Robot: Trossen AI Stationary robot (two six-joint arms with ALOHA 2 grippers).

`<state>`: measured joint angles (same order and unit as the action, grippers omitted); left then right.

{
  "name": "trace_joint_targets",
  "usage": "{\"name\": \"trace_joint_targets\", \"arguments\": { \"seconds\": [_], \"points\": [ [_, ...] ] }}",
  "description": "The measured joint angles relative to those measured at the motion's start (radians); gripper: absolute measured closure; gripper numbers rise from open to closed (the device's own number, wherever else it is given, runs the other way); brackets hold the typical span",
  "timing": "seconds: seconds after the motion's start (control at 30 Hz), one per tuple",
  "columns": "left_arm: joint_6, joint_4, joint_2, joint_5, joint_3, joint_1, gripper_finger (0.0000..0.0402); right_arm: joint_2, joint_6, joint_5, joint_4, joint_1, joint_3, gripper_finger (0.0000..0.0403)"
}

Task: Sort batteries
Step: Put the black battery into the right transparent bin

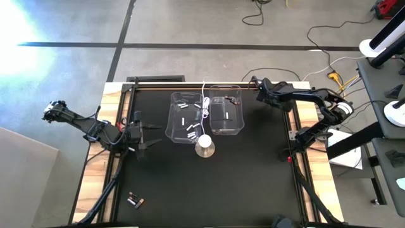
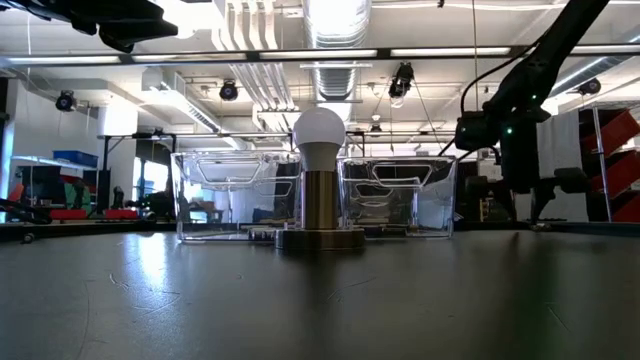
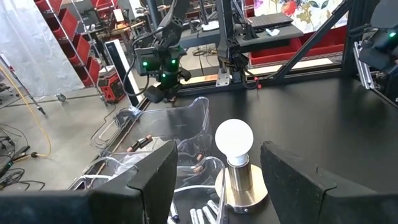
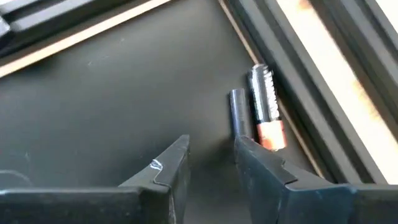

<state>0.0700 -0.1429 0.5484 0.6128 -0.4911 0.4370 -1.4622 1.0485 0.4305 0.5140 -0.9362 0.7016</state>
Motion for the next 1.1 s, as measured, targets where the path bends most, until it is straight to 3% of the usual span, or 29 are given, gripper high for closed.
{"name": "trace_joint_targets", "arguments": {
  "seconds": [0.2,0.6,0.77,1.1],
  "points": [
    [0.000,0.000,0.000,0.000,0.000,0.000,0.0194,-0.002,-0.011,0.019,0.015,0.005,0.001,0.0295],
    [0.019,0.000,0.000,0.001,0.001,0.000,0.0194,-0.005,0.000,0.093,0.221,0.038,0.081,0.0271],
    [0.023,0.000,0.000,0.001,0.002,0.000,0.0194,-0.088,0.015,0.060,0.201,0.037,0.081,0.0276],
    [0.027,-0.005,0.000,0.001,0.002,0.000,0.0194,-0.184,0.055,0.104,0.213,0.084,0.108,0.0273]
  ]
}}
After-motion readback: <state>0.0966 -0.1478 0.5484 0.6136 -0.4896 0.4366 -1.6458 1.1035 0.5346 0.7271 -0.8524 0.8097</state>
